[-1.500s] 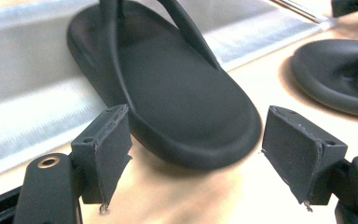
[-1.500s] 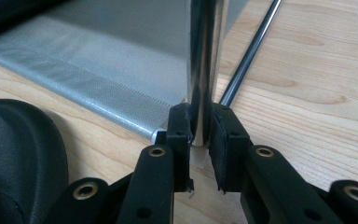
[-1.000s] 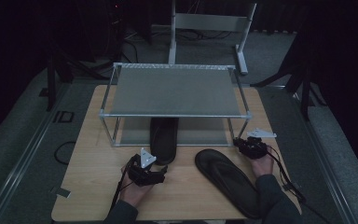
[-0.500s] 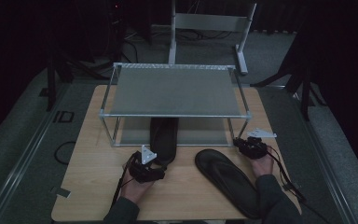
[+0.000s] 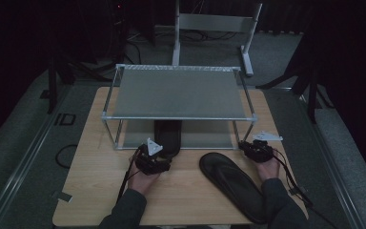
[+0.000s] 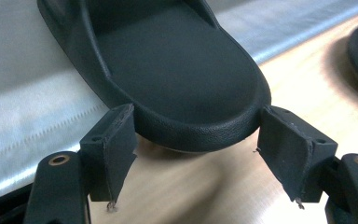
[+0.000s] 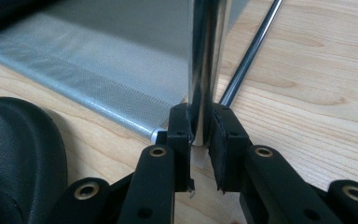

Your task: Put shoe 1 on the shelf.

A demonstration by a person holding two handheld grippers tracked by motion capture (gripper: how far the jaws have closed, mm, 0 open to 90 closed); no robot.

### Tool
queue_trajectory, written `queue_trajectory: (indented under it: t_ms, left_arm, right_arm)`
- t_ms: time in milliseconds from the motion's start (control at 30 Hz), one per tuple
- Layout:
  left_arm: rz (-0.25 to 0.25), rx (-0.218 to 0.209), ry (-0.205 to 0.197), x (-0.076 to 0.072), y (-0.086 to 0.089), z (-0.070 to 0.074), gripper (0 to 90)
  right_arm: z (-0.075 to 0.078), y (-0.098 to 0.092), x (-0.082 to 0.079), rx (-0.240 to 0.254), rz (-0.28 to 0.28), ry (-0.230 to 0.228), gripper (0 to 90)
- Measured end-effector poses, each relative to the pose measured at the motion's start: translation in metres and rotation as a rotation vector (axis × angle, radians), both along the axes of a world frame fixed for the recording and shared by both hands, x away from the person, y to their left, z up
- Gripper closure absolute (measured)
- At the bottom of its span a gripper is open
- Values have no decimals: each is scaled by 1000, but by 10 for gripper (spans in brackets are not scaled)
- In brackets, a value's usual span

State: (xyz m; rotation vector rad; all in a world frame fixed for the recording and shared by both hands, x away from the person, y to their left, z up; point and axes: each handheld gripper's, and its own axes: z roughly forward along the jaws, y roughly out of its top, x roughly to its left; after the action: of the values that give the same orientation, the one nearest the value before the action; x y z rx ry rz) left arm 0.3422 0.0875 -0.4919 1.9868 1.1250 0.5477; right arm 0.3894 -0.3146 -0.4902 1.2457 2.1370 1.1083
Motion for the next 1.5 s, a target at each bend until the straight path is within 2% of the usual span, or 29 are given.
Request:
queue_trajectory:
  t_ms: [200,300,367,633,733,933,1067,1267,1433,1500]
  left_arm:
    - [17,6,3,15,-2,0,307]
    - [27,-5,16,21,0,0,309]
    - [27,-29,24,23,2,-1,310]
    - [19,-13,23,19,6,-2,322]
    - [22,-3,17,14,14,-5,326]
    - [30,-33,25,15,31,-11,326]
    - [24,-35,6,18,34,-12,294]
    - [12,-35,1,21,35,-13,262]
    - [-1,-60,35,27,37,-13,237]
    - [-12,-69,52,29,39,-13,233]
  right_arm:
    - [0,0,0,-3,1,-2,791]
    - [0,0,0,-6,4,-2,792]
    - [0,0,-1,-8,5,-3,792]
    - [0,0,-1,-9,8,-3,792]
    - [1,0,-1,-12,13,0,791]
    - [2,-2,-3,-5,20,5,772]
    - [9,-7,-8,22,19,-6,710]
    - [16,-13,-21,23,33,-24,636]
    - [17,-16,-30,27,40,-23,607]
    - [19,-18,-39,34,43,-30,591]
